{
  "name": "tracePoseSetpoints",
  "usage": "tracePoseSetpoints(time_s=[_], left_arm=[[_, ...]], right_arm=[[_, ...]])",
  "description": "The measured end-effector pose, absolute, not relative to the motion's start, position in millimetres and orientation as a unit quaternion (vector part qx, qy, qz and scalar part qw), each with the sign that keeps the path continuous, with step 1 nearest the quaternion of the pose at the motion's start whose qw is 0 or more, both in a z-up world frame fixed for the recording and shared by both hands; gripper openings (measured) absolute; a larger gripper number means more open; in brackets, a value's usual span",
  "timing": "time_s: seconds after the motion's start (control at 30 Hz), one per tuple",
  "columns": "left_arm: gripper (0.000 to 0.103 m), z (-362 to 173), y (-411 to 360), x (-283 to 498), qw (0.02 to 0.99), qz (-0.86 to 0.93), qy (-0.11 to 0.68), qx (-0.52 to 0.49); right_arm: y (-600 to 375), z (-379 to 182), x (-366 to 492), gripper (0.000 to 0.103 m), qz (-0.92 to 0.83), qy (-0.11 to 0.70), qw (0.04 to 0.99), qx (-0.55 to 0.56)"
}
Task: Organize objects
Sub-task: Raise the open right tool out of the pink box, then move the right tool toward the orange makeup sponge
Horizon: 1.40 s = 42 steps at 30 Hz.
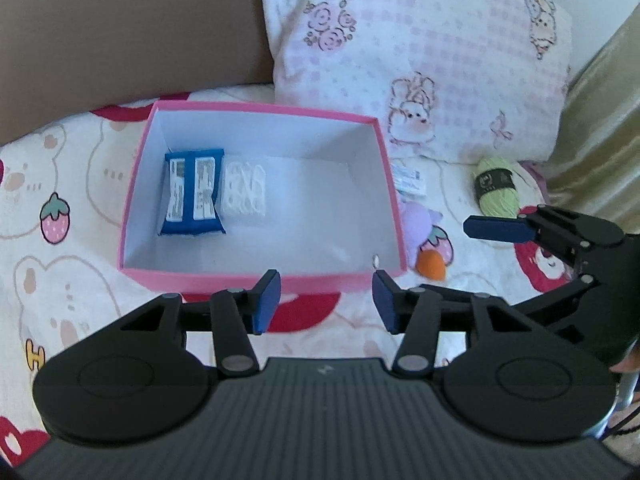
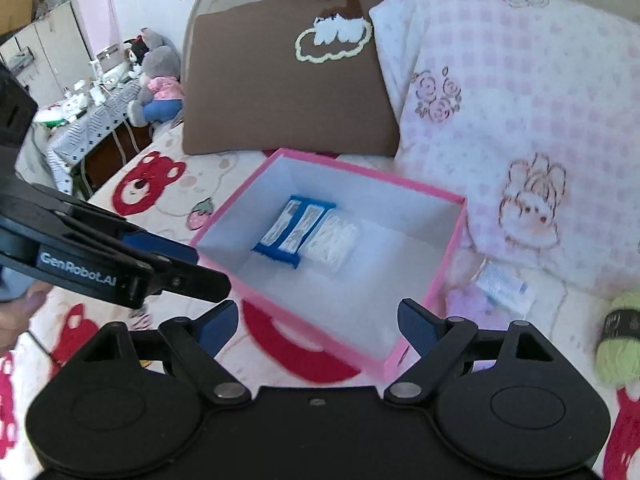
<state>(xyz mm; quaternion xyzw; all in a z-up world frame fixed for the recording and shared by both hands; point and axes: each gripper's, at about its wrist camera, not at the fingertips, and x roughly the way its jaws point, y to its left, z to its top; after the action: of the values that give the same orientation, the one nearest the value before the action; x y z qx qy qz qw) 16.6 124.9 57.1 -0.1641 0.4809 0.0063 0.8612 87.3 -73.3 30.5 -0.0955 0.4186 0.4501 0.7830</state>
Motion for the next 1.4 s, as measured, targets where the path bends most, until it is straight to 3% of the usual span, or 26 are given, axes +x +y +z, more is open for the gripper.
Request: tracePoseSetpoints(time_s=[0.47,0.97,1.4], left_arm=[[0.063,86.5,106.0,-22.1,0.856,-0.067,0.482,-0.175],[0.076,63.7,34.4,-23.4,0.853,-0.119,0.500,-0.086],[0.085,33.9,3.3,-0.4,0.848,-0.126,0.506,-0.097]], right_arm=[[-125.6,62.7,56.2,0.090,0.445,0.442,0.777,-0.057],[-196.7,40.4,25.9,0.090,0.409,0.456,0.786,-0.076],[-212.9,1.2,35.4,0.089,0.397,0.412,0.813,-0.109]])
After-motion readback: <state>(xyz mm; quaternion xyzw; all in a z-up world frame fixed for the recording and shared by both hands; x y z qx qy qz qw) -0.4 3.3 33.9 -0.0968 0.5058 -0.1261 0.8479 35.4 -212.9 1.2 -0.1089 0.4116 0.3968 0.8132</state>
